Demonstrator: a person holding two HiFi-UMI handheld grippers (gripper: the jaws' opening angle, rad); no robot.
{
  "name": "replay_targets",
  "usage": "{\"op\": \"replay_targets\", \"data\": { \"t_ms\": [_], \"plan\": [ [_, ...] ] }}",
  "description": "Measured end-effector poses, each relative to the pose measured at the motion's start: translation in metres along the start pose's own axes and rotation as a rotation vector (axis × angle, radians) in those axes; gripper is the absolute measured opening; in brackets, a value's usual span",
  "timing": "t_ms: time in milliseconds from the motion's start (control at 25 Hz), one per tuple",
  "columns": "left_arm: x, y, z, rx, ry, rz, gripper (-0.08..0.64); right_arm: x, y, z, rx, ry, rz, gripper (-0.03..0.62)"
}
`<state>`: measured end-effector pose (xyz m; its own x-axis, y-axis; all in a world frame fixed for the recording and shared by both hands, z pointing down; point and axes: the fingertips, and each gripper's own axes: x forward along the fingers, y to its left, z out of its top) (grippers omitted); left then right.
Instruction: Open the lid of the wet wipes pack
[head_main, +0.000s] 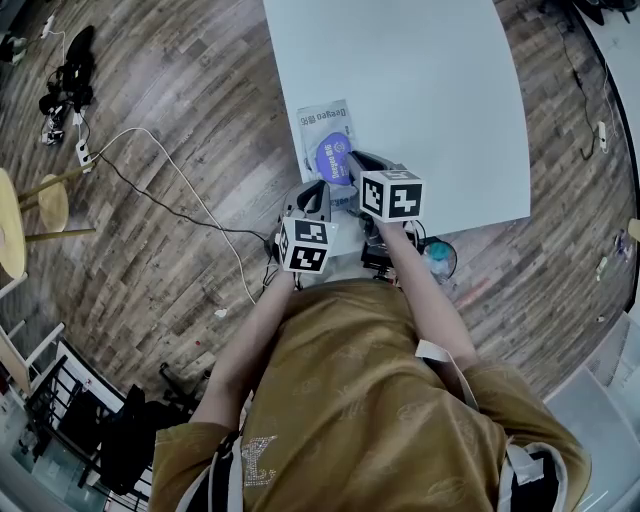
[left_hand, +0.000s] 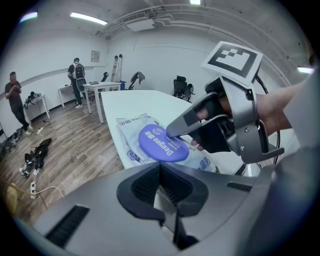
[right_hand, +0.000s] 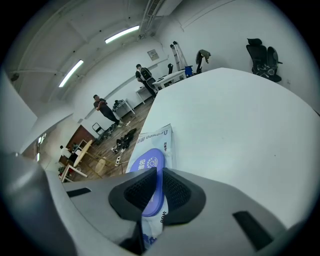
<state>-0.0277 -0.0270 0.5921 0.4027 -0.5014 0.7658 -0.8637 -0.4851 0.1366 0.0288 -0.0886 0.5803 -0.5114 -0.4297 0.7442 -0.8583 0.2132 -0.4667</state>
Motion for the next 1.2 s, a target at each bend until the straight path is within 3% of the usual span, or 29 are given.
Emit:
{"op": "replay_targets", "data": {
  "t_ms": [440,1200],
  "plan": [
    [0.0044,-0.0009,0.0038,0.011,0.023,-0.002,0.005,0.0003,-0.0050,0.0091,0.025,0.034,0.047,0.037],
    [0.0018,0.0034,0.0003,-0.006,0.047,-0.023,0.005,0.0004,0.0028,0.0066,0.009,0.057,0.032,0.034]
  ]
}}
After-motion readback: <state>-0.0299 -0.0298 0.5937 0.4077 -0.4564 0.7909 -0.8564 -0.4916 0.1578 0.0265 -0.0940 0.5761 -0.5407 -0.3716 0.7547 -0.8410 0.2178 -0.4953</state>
